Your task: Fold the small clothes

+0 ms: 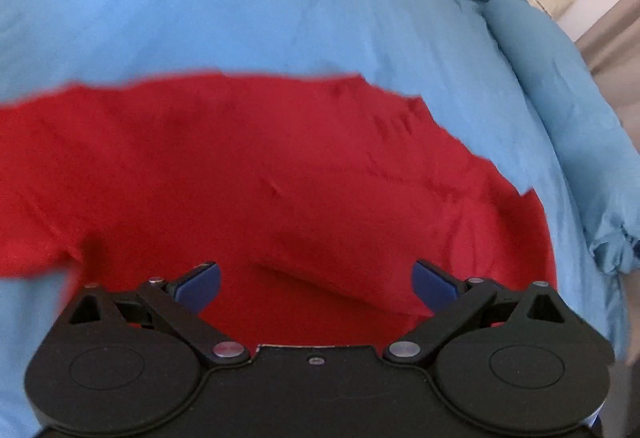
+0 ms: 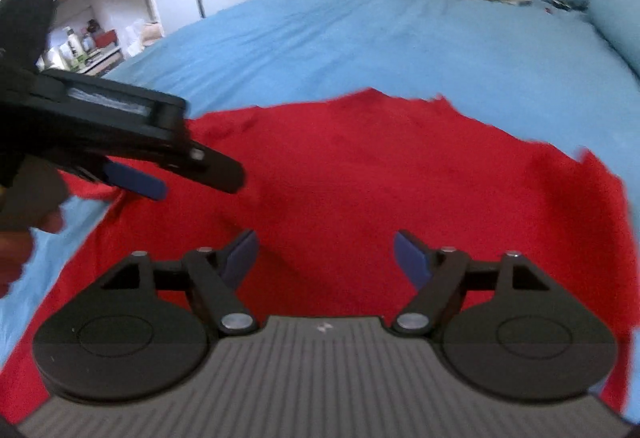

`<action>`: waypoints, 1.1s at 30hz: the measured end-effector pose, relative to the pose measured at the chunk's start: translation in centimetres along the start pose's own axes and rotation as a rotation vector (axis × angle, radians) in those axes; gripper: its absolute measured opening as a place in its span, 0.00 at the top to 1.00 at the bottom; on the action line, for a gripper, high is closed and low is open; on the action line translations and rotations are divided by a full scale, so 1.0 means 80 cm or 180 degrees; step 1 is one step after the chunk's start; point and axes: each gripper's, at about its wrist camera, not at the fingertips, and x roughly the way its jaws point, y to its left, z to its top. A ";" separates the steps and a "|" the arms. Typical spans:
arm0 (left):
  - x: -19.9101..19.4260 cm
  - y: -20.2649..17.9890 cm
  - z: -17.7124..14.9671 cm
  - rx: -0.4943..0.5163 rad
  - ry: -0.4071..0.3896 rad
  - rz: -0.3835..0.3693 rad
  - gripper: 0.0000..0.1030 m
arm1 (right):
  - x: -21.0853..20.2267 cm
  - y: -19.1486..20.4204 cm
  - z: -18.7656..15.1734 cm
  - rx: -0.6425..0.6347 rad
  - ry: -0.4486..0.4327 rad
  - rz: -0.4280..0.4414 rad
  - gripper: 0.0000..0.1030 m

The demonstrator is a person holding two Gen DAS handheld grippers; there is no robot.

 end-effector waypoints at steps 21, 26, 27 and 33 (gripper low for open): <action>-0.040 -0.032 0.003 0.0333 -0.1114 0.0646 0.94 | -0.034 -0.087 -0.042 0.0741 0.0095 -0.0370 0.07; -0.032 0.004 -0.002 0.0243 -0.1126 0.0781 0.94 | -0.029 -0.111 -0.044 0.0748 0.0078 -0.0628 0.06; -0.028 0.008 -0.003 0.0228 -0.1124 0.0781 0.94 | -0.026 -0.118 -0.045 0.0760 0.0079 -0.0691 0.06; -0.014 0.017 -0.015 0.0277 -0.1044 0.0824 0.93 | -0.021 -0.163 -0.059 0.0941 0.0125 -0.0822 0.03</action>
